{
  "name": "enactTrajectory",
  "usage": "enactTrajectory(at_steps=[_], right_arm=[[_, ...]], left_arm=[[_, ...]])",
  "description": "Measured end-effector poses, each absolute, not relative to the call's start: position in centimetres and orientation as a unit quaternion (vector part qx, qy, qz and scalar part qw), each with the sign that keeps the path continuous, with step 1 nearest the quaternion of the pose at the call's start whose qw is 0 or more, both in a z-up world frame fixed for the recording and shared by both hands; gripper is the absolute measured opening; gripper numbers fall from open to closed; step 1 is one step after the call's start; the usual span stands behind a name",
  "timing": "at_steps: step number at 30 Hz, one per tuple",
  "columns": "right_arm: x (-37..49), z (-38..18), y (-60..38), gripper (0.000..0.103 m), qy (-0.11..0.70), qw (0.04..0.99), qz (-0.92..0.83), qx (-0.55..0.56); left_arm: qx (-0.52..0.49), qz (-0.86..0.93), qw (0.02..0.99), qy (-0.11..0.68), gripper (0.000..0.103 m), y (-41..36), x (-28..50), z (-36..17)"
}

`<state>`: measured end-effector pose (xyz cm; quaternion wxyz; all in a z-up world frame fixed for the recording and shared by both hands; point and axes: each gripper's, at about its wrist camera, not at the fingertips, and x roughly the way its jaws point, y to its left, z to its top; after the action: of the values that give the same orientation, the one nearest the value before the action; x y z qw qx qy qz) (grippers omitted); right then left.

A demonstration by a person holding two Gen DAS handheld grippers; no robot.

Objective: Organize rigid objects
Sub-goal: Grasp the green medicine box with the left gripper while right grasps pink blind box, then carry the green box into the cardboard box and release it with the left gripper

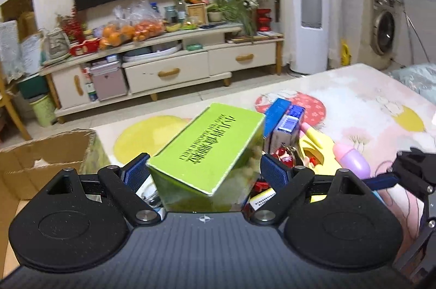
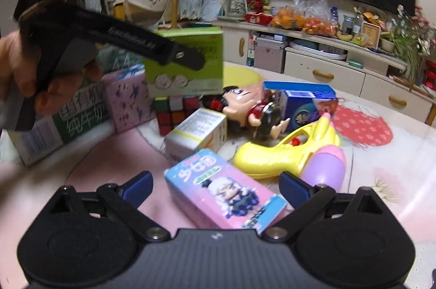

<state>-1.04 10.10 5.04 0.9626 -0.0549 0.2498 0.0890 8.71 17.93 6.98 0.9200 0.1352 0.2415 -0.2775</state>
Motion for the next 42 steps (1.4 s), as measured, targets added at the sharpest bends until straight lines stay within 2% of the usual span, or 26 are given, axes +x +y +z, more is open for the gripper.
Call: enactTrajectory(at_steps=[2, 6, 8, 11, 14, 17, 19, 21, 23, 25, 29, 31, 42], right_arm=[[-1.0, 4.9, 10.2, 0.09, 0.251, 0.962, 0.085, -0.061], [-1.1, 5.0, 10.4, 0.089, 0.25, 0.962, 0.092, -0.062], [-1.3, 5.0, 10.8, 0.089, 0.252, 0.96, 0.095, -0.077], [-1.6, 5.1, 11.3, 0.089, 0.258, 0.956, 0.107, -0.084], [-1.7, 5.0, 11.5, 0.089, 0.268, 0.953, 0.108, -0.088], [-1.6, 4.8, 12.1, 0.093, 0.274, 0.951, 0.109, -0.092], [-1.4, 4.5, 12.5, 0.098, 0.276, 0.95, 0.106, -0.099], [-1.3, 4.2, 12.8, 0.099, 0.28, 0.949, 0.098, -0.104], [-1.3, 4.0, 13.0, 0.092, 0.279, 0.949, 0.098, -0.106], [-1.2, 4.1, 12.8, 0.075, 0.282, 0.949, 0.107, -0.093], [-1.3, 4.3, 12.9, 0.061, 0.284, 0.948, 0.118, -0.085], [-1.3, 4.3, 13.1, 0.045, 0.285, 0.947, 0.121, -0.08], [-2.4, 5.7, 13.6, 0.043, 0.277, 0.956, 0.096, -0.03]], left_arm=[[0.142, -0.276, 0.92, 0.241, 0.103, 17.7, 9.0, 6.8], [0.137, -0.273, 0.92, 0.246, 0.097, 17.8, 9.3, 6.6], [0.137, -0.268, 0.923, 0.238, 0.09, 17.7, 8.6, 6.7], [0.132, -0.261, 0.928, 0.232, 0.072, 17.5, 8.1, 6.8], [0.115, -0.249, 0.932, 0.237, 0.061, 17.6, 7.9, 6.9], [0.11, -0.235, 0.936, 0.239, 0.061, 17.6, 7.7, 7.0], [0.102, -0.221, 0.939, 0.243, 0.061, 17.7, 7.5, 7.1], [0.096, -0.214, 0.941, 0.245, 0.061, 17.7, 7.2, 7.2], [0.094, -0.206, 0.942, 0.246, 0.061, 17.7, 6.8, 7.3], [0.092, -0.203, 0.943, 0.247, 0.061, 17.8, 6.6, 7.3], [0.091, -0.206, 0.942, 0.251, 0.061, 18.0, 5.8, 7.6], [0.088, -0.206, 0.942, 0.252, 0.061, 18.2, 5.3, 7.8], [0.058, -0.211, 0.944, 0.245, 0.061, 20.5, 3.1, 10.5]])
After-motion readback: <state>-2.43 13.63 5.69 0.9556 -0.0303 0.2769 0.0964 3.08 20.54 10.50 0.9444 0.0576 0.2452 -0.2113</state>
